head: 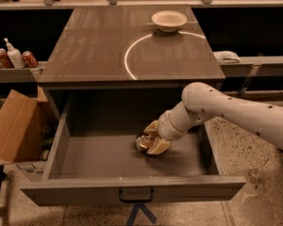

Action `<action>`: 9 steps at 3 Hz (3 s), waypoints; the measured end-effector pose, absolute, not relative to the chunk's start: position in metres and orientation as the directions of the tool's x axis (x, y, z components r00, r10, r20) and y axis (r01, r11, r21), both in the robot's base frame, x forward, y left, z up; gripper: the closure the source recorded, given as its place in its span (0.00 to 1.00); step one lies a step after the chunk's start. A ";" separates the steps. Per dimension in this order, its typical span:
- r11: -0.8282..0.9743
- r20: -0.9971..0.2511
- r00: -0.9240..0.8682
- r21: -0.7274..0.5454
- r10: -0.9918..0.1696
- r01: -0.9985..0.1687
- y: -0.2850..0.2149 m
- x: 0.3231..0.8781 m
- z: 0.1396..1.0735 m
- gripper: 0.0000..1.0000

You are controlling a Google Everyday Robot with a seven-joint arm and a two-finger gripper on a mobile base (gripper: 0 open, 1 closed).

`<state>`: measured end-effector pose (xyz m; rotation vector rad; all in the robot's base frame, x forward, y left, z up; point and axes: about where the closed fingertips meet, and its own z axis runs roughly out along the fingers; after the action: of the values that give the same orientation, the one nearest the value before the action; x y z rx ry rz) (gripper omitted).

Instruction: Pick orange can from top drawer and place on counter

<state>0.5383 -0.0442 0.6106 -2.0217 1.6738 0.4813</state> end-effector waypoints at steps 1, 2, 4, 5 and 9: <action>-0.152 -0.554 0.210 -0.149 -0.806 -0.977 -0.041 0.535 0.617 0.85; -0.158 -0.569 0.242 -0.194 -0.786 -0.968 -0.050 0.534 0.653 1.00; -0.170 -0.579 0.277 -0.232 -0.767 -0.958 -0.064 0.529 0.696 1.00; -0.177 -0.559 0.318 -0.292 -0.766 -0.940 -0.070 0.532 0.730 1.00; -0.082 -0.545 0.398 -0.514 -0.738 -0.854 -0.108 0.598 0.895 1.00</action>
Offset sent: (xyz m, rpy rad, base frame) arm -0.0059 -0.0231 0.0963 0.0846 -0.1189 0.0313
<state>0.5978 -0.1079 0.8947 -1.8476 1.3725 0.1818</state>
